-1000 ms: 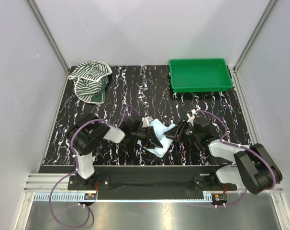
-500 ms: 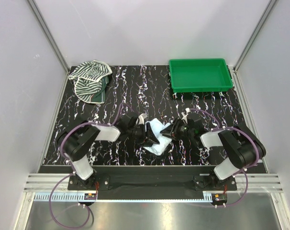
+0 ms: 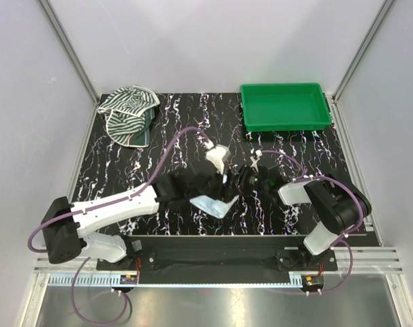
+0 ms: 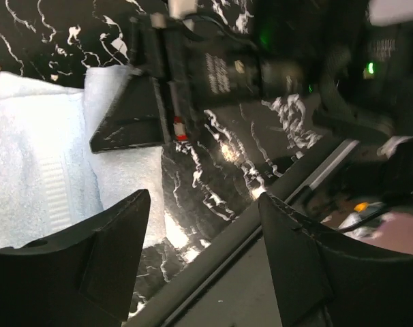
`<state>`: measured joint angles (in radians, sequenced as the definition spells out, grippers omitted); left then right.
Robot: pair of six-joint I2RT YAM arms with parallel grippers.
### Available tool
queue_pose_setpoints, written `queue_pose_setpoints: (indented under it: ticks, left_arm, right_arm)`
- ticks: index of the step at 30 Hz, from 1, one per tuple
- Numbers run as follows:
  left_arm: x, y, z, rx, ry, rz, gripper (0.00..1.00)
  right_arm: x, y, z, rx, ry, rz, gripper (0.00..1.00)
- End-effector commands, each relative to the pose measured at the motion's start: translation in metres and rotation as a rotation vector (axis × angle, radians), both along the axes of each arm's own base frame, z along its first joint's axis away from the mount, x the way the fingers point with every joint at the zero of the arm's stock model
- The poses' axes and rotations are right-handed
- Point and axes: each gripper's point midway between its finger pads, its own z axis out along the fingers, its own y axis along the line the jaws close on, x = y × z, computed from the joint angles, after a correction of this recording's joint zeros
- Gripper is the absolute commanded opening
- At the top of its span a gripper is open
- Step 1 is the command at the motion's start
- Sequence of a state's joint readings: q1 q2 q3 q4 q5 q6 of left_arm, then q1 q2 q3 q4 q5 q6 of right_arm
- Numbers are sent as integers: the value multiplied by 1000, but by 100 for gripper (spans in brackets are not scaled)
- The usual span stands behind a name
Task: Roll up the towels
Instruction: Roll the towel
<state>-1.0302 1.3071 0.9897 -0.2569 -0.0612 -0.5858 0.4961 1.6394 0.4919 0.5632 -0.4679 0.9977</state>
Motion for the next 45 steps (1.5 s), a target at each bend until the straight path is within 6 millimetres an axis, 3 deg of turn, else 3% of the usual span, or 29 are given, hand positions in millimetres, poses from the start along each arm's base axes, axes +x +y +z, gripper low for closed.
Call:
queue_pose_setpoints:
  ticks: [1, 9, 19, 26, 32, 40, 45]
  left_arm:
    - [3, 16, -25, 277, -203, 6, 71]
    - [-4, 8, -78, 476, -249, 9, 72]
    - [-10, 2, -119, 536, -225, -36, 71]
    - [-22, 16, -147, 547, -188, -42, 69]
    - [-32, 29, -186, 591, -132, -40, 66]
    - [-26, 27, -187, 612, -148, -26, 24]
    - [-30, 24, -187, 587, -125, -39, 6]
  right_arm:
    - [-16, -14, -43, -142, 97, -8, 38]
    - [-17, -12, -46, -148, 112, 7, 39]
    - [-19, -12, -44, -171, 130, 25, 39]
    - [-15, -12, -39, -191, 131, 29, 39]
    - [-10, -11, -30, -202, 124, 36, 40]
    - [-15, -14, -26, -215, 130, 43, 41]
    - [-16, -18, -18, -238, 125, 41, 44]
